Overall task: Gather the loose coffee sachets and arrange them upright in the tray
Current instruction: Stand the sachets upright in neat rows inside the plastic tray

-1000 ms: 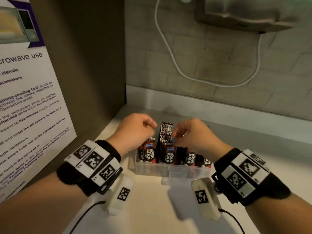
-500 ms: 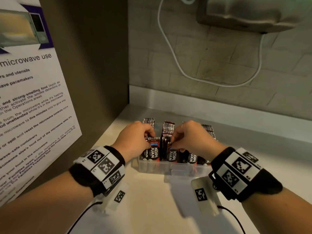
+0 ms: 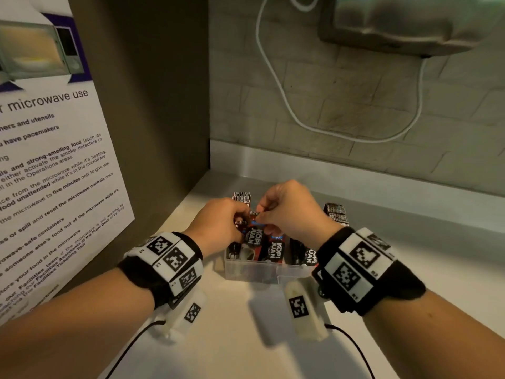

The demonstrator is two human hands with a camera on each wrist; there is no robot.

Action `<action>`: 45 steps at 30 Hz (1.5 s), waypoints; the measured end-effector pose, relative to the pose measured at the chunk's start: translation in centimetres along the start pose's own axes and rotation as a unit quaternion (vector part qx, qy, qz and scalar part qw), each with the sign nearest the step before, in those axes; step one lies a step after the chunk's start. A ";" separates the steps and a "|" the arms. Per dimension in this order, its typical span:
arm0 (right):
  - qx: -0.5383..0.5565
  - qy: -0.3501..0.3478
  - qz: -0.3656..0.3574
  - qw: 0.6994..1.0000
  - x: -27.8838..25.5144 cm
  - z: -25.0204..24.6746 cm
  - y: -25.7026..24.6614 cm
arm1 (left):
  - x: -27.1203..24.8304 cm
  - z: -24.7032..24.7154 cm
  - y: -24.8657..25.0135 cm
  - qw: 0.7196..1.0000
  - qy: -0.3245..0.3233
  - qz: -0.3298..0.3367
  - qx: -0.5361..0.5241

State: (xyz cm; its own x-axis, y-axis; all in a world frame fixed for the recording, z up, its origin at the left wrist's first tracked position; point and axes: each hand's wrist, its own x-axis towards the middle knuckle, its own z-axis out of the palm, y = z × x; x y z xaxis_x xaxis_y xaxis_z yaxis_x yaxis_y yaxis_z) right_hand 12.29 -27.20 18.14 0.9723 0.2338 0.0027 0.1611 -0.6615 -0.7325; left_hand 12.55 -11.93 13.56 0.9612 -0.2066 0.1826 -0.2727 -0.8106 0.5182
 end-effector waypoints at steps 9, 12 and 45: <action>-0.047 -0.001 0.002 0.999 0.3 3.3 0.8 | -0.9 -1.0 -1.2 0.996 -0.029 -0.042 -0.079; -0.075 0.028 -0.014 0.997 0.5 3.5 1.0 | -2.0 -0.1 -1.1 0.969 -0.023 -0.132 -0.207; -0.198 0.015 -0.054 0.979 0.1 5.5 1.2 | -2.5 4.2 -0.5 0.898 -0.091 -0.206 -0.378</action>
State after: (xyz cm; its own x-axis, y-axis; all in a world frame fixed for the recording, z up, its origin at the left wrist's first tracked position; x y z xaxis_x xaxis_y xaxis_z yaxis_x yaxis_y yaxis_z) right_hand 11.64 -24.05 13.47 0.9497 0.3002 0.0894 0.3100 -0.8599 -0.4056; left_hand 10.47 -13.31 9.29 0.9587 -0.1162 -0.2597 0.2250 -0.2488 0.9421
